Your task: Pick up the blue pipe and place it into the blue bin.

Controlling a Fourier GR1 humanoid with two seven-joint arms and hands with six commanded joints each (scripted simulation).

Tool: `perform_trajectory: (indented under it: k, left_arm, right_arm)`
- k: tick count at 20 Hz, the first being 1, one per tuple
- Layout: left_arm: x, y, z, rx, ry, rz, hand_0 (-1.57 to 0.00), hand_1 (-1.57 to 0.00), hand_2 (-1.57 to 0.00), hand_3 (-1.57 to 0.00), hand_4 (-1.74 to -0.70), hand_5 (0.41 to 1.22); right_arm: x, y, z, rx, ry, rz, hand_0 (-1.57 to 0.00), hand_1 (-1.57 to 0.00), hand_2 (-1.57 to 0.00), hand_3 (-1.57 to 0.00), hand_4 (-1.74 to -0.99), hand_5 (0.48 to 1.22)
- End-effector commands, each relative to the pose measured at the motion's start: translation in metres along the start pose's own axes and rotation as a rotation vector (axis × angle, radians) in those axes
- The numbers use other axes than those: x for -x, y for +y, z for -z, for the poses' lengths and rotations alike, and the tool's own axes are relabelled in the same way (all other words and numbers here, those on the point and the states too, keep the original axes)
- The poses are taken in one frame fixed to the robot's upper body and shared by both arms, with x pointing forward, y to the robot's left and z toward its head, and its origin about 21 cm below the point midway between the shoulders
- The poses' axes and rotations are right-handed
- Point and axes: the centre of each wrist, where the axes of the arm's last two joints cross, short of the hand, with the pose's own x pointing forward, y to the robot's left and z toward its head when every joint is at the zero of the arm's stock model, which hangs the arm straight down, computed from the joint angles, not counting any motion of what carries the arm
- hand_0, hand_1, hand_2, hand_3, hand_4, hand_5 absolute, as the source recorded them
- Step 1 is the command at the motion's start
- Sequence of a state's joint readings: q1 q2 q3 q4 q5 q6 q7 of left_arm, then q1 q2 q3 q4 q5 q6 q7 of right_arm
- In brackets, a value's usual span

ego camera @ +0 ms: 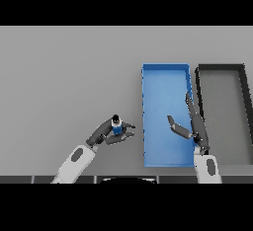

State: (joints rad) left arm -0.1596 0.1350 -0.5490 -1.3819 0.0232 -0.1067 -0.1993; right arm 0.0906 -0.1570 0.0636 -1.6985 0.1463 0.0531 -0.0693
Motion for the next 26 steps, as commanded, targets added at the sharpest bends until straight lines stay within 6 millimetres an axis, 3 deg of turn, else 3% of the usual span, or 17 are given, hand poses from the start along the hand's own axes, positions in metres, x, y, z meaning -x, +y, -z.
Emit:
perform_trajectory:
  k: [1,10,15,19,22,24,26]
  left_arm:
    - [-0.005,0.003,0.002,-0.011,-0.024,0.005,-1.47,-1.48,-1.5,-1.49,-1.48,1.188]
    - [-0.063,-0.002,0.028,0.057,-0.185,0.007,-1.56,-1.56,-1.56,-1.56,-1.47,1.217]
    - [-0.077,-0.003,0.027,0.08,-0.172,0.024,-1.57,-1.57,-1.57,-1.57,-1.47,1.22]
    - [-0.073,-0.002,0.029,0.079,-0.162,0.01,-1.57,-1.57,-1.57,-1.57,-1.47,1.22]
    - [-0.07,0.0,0.03,0.077,-0.157,0.018,-1.57,-1.57,-1.57,-1.57,-1.47,1.22]
    - [-0.069,-0.003,0.026,0.098,-0.164,0.021,-1.57,-1.57,-1.57,-1.57,-1.47,1.22]
    - [-0.074,-0.003,0.03,0.095,-0.166,0.022,-1.57,-1.57,-1.57,-1.57,-1.47,1.221]
  right_arm:
    - [0.002,0.001,-0.001,-0.003,-0.001,0.009,0.0,0.0,0.0,0.0,-1.219,0.628]
    - [0.003,0.003,-0.004,-0.006,-0.009,-0.033,0.0,0.0,0.0,0.0,-1.176,0.643]
    - [0.002,-0.006,-0.003,0.013,-0.022,-0.047,0.0,0.0,0.0,0.0,-1.151,0.643]
    - [-0.003,0.03,-0.059,0.21,0.0,-0.063,0.0,0.0,0.0,0.0,-1.138,0.643]
    - [-0.015,0.063,-0.106,0.412,0.067,-0.091,0.0,0.0,0.0,0.0,-1.191,0.642]
    - [-0.026,0.067,-0.114,0.453,0.06,-0.099,0.0,0.0,-0.02,0.0,-1.187,0.642]
    - [-0.042,0.064,-0.111,0.409,-0.055,0.034,0.0,-0.01,-0.07,0.0,-1.198,0.641]
